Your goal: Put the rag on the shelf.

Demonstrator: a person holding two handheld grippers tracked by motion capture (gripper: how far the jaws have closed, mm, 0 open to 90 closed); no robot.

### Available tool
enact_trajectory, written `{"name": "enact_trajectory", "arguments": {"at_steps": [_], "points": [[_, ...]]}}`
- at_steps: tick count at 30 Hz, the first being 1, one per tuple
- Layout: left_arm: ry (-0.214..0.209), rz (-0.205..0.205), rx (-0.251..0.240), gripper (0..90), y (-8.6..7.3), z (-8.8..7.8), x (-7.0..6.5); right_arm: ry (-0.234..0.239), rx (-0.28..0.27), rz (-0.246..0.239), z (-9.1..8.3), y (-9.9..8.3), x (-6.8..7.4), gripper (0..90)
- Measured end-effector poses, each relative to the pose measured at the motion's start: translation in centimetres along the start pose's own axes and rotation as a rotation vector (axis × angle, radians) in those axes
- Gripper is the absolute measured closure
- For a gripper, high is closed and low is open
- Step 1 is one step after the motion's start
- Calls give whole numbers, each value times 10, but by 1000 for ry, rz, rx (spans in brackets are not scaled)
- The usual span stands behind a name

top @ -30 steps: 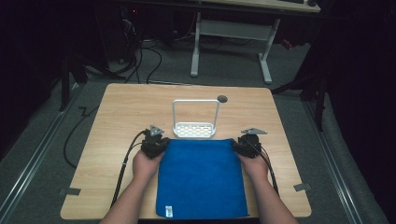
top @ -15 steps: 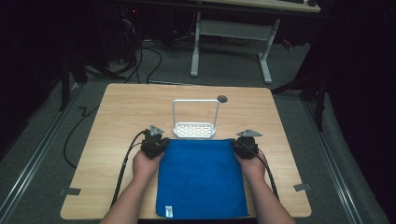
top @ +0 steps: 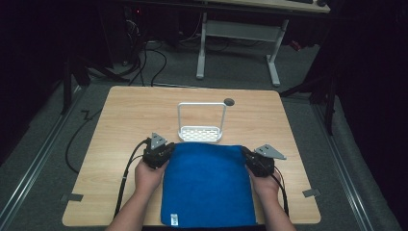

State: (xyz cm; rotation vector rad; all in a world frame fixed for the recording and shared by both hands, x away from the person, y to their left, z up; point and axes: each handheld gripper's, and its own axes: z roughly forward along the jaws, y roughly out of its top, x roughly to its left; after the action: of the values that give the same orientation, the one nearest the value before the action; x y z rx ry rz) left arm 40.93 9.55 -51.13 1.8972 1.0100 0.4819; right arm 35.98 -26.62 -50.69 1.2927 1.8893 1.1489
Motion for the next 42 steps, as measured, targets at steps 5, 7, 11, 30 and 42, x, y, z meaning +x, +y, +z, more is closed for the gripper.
{"name": "enact_trajectory", "arguments": {"at_steps": [5, 7, 11, 30, 42], "points": [[0, 22, -35, 872, 4, -12, -7, 16, -68, 24, -14, 7, -1, 885], [-4, 23, -56, 872, 6, -18, -8, 17, -75, 23, -17, 9, 0, 885], [-6, 19, -97, 872, 9, -26, -11, 21, -108, 20, -23, 13, 2, 885], [7, 47, -262, 872, 35, -68, -22, 22, -247, 10, -54, 35, 9, 885], [17, 55, -374, 874, 60, -92, -28, 50, -401, -14, -88, 72, 21, 886]]}}
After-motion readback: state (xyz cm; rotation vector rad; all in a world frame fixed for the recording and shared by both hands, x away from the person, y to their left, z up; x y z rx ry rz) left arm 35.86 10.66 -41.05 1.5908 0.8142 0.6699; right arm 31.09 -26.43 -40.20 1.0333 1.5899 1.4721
